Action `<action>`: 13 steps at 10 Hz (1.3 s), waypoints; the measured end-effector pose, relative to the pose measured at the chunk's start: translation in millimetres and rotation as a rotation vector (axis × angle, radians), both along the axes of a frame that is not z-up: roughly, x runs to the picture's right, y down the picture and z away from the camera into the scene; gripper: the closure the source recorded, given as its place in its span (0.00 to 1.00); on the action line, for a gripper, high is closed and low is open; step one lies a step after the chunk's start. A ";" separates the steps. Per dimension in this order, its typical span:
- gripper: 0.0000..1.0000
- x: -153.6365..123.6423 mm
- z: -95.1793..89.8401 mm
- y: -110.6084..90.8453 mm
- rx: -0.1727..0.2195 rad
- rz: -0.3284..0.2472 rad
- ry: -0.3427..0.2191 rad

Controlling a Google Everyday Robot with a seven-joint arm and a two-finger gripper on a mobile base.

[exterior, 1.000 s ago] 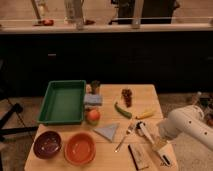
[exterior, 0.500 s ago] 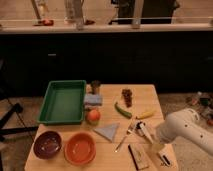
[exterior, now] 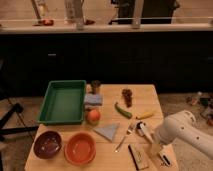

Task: Place brush in red bowl

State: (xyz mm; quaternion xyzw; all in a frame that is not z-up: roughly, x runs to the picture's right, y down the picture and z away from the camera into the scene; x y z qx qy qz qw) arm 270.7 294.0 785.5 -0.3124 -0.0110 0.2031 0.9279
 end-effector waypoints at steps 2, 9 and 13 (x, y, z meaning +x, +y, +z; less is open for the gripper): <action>0.29 1.1 3.7 2.4 -0.007 0.005 0.000; 0.95 4.0 6.3 4.5 -0.012 0.018 -0.024; 1.00 7.2 -11.3 -17.1 0.038 0.019 -0.042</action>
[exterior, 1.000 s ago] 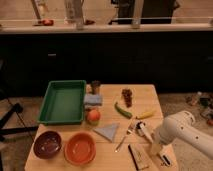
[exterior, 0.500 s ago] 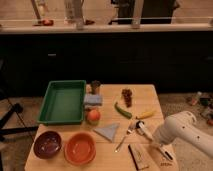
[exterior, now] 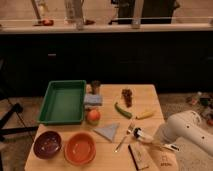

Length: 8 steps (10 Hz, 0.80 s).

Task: Place brush in red bowl

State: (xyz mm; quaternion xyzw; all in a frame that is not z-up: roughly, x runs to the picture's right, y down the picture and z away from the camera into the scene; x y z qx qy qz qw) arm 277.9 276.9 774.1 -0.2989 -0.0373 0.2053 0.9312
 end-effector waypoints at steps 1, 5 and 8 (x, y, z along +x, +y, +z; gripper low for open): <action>1.00 -0.3 -9.3 -11.6 0.025 -0.004 -0.009; 1.00 -18.9 -34.0 -36.3 0.090 -0.061 -0.066; 1.00 -62.9 -50.7 -49.6 0.135 -0.156 -0.133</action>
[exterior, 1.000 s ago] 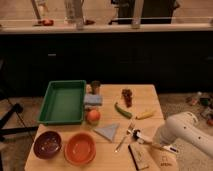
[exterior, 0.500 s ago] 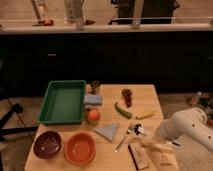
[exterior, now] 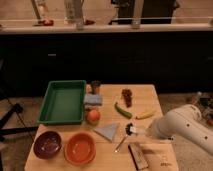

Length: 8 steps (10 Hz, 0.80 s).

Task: Place brush in red bowl

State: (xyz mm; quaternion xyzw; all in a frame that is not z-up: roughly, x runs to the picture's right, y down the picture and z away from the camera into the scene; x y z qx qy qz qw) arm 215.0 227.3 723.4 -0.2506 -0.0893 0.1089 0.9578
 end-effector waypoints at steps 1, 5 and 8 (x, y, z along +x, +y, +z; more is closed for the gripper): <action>1.00 -16.7 -6.3 -4.4 0.015 -0.033 -0.026; 1.00 -53.9 -25.4 -12.6 0.050 -0.106 -0.085; 1.00 -54.6 -25.3 -12.7 0.049 -0.106 -0.086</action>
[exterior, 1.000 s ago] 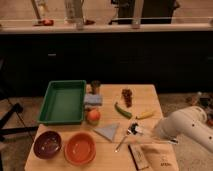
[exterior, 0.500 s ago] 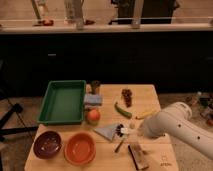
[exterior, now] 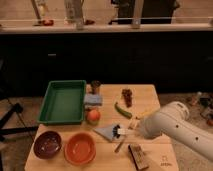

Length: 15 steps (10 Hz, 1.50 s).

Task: Place brush in red bowl

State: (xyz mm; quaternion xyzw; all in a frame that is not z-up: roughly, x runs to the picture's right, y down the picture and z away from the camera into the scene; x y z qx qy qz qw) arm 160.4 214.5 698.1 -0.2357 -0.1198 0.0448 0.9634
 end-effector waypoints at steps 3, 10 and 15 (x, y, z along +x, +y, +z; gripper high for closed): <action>1.00 -0.1 0.1 0.0 0.000 0.001 0.000; 1.00 -97.7 3.6 -16.9 0.025 -0.171 -0.128; 1.00 -179.9 -11.5 -3.5 0.037 -0.355 -0.266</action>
